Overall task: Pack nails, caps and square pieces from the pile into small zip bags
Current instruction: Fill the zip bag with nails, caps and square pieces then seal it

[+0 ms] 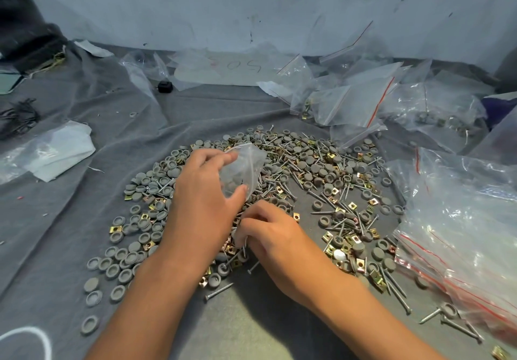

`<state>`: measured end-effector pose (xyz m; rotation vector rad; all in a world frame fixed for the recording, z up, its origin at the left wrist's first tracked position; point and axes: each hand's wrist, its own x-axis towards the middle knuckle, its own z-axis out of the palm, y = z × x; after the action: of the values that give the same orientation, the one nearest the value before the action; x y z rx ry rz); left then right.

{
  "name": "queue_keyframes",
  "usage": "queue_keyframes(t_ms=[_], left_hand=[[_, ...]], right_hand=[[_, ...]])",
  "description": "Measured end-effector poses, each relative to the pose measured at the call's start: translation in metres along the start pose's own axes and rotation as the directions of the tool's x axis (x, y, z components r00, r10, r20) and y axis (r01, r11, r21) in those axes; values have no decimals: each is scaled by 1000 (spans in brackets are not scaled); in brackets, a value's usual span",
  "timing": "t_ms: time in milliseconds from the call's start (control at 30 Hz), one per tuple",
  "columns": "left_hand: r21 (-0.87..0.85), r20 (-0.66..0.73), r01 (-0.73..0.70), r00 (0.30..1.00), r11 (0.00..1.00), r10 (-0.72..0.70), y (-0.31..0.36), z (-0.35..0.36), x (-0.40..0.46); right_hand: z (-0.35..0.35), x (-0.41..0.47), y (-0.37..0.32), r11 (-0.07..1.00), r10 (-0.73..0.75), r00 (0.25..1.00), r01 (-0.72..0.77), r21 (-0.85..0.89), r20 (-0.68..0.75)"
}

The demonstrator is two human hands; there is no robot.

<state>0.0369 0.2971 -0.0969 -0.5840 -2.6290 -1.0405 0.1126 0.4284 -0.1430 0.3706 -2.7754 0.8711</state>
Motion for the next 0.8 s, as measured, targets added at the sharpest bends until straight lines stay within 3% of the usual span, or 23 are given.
queue_keyframes(t_ms=[300, 800], left_hand=[[6, -1, -26, 1000, 1000, 26, 3, 3, -3], [19, 18, -13, 1000, 1000, 12, 4, 6, -3]], right_hand=[[6, -2, -17, 955, 53, 999, -50, -294, 4], [5, -7, -23, 927, 30, 993, 15, -375, 116]])
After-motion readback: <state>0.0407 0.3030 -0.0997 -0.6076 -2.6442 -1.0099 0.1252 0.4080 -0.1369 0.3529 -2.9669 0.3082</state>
